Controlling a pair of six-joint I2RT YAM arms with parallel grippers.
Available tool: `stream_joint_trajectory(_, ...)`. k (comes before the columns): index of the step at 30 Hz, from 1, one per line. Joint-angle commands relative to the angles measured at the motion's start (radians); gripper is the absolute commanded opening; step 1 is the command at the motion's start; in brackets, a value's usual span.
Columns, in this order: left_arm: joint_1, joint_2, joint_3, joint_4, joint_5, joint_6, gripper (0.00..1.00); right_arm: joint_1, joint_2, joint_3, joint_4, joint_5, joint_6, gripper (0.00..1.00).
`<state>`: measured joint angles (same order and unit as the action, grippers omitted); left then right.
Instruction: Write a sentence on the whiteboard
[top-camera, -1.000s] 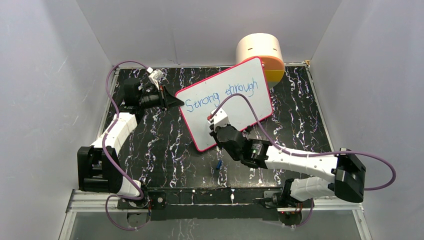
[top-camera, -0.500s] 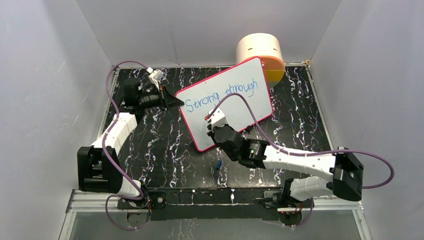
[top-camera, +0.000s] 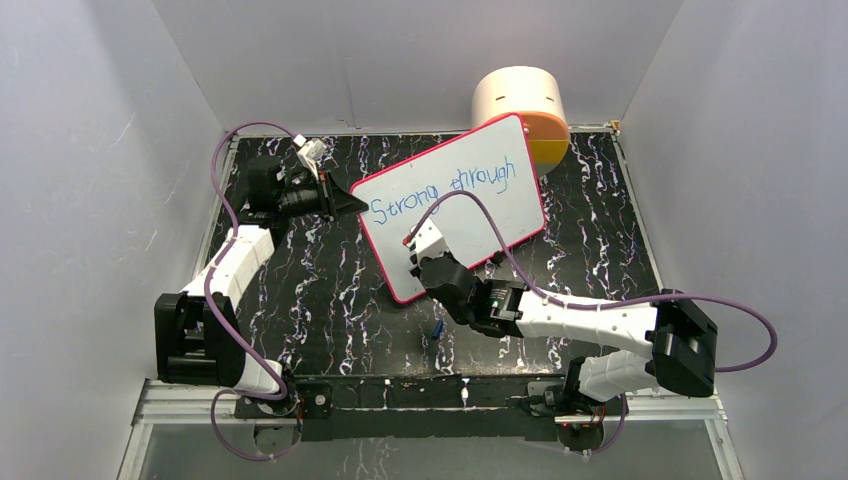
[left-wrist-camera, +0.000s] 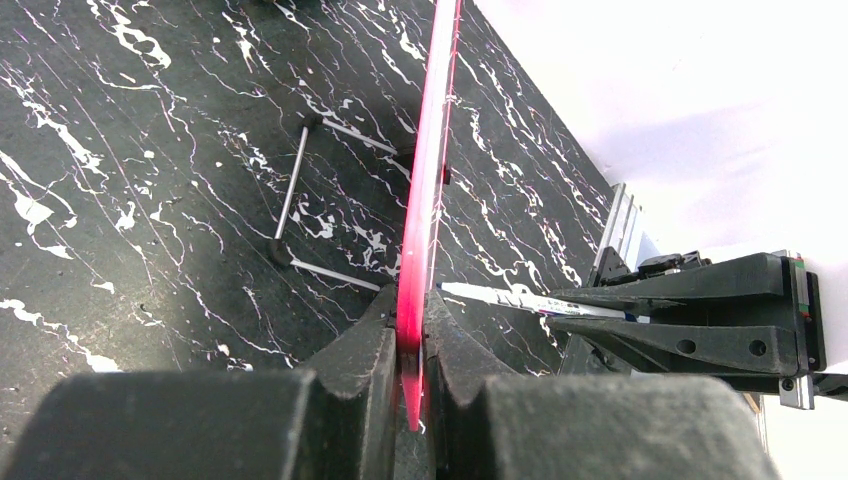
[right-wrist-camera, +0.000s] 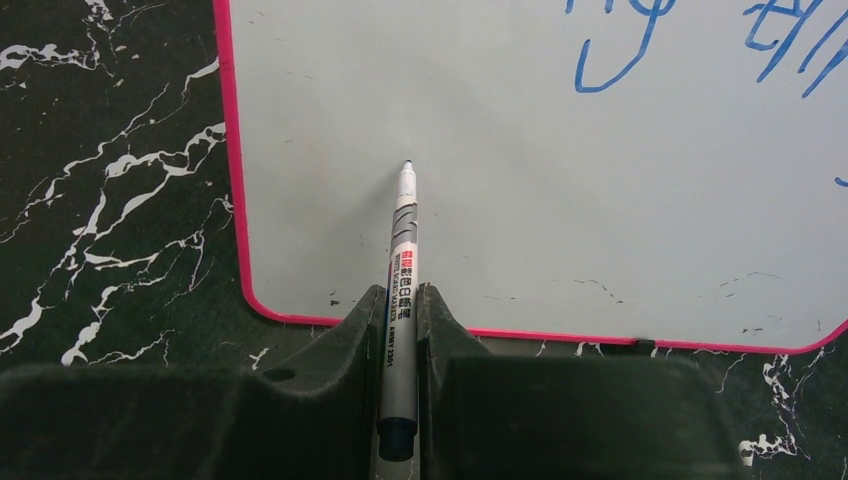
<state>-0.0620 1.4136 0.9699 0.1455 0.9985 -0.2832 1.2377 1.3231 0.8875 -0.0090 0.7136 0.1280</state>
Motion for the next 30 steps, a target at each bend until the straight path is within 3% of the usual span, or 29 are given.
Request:
stream_joint_trajectory(1,0.005,-0.010,0.003,-0.063,-0.047,0.030,0.00,0.004,-0.001,0.041,0.036,0.048,0.004,0.00)
stream_joint_trajectory(30,0.005,-0.007,0.001,-0.060,-0.033,0.024,0.00,0.005,0.048,0.031,0.125,0.039,-0.036,0.00)
